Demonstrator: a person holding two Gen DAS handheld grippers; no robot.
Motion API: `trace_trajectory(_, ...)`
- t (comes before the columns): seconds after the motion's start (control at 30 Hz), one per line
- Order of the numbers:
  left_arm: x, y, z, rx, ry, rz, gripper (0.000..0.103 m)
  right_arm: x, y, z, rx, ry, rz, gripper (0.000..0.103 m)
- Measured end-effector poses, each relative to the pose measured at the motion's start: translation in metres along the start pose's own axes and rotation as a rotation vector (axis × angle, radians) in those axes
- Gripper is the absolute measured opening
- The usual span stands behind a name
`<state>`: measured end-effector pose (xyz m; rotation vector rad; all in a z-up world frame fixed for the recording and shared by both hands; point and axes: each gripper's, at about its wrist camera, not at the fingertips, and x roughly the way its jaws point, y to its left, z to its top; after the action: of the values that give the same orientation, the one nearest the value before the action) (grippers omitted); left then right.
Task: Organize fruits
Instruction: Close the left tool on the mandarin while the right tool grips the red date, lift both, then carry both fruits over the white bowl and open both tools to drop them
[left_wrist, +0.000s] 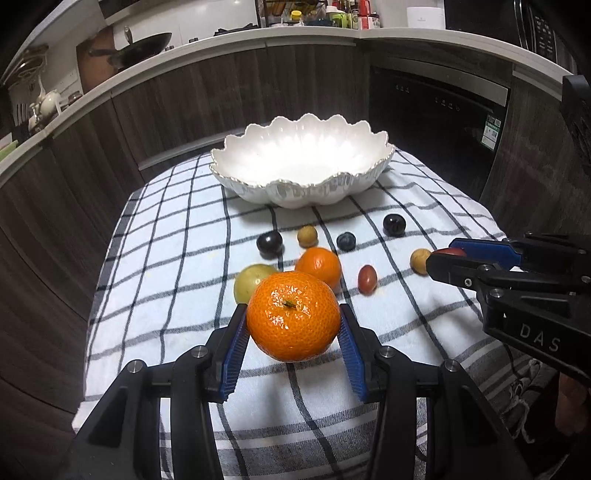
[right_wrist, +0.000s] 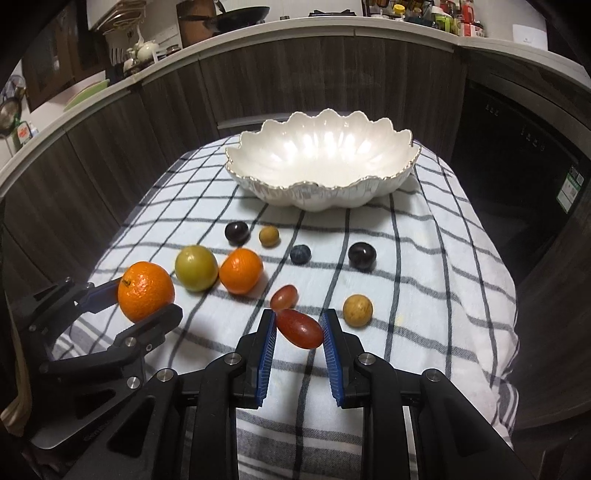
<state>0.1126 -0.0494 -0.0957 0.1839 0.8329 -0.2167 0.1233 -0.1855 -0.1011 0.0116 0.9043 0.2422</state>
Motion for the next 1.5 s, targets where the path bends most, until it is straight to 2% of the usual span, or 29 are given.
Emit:
trace_trajectory(0.77, 0.016, 0.012, 0.086, -0.069, -0.019, -0.002, 0.046, -0.008, -0.03, 0.089, 0.045, -0.1, -0.036, 0.027)
trace_trajectory(1.1, 0.034, 0.024, 0.121, -0.101, -0.029, 0.0, 0.046, 0.003, -0.044, 0.127, 0.062, -0.138, -0.067, 0.027)
trace_trajectory(1.5, 0.066, 0.039, 0.157, -0.123, -0.021, 0.009, 0.046, 0.029, -0.059, 0.16, 0.082, -0.14, -0.088, 0.027)
